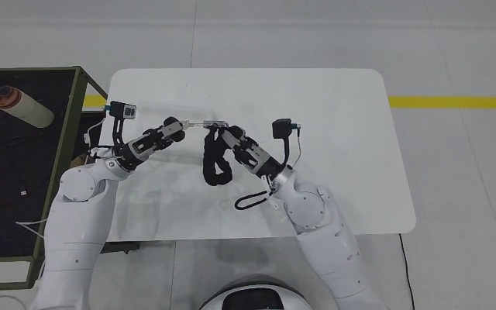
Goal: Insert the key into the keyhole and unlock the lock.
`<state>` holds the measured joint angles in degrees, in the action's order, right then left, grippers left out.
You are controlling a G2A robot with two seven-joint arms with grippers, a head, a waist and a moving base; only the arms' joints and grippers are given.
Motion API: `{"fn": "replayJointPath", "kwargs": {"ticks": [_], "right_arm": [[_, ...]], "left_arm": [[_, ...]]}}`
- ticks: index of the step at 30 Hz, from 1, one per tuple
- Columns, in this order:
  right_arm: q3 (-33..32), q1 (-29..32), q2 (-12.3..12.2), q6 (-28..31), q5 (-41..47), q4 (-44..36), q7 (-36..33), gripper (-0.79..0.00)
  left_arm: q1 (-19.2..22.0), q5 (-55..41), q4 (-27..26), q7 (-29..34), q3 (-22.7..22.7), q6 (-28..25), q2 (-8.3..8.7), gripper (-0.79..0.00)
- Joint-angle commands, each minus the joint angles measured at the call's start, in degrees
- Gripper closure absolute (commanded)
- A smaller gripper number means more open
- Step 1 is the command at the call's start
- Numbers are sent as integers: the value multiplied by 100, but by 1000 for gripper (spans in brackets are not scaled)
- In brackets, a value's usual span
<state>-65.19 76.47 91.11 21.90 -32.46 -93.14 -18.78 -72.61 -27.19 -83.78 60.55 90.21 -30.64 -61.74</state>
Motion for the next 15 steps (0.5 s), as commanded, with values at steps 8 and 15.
{"fn": "replayJointPath", "kwargs": {"ticks": [8, 15], "right_arm": [[1, -40, -21, -29, -19, -38, -132, 0], [-5, -127, -32, -137, 86, -53, -379, 0]], "left_arm": [[57, 36, 43, 177, -8, 182, 29, 0], [100, 4, 60, 233, -18, 290, 43, 0]]}}
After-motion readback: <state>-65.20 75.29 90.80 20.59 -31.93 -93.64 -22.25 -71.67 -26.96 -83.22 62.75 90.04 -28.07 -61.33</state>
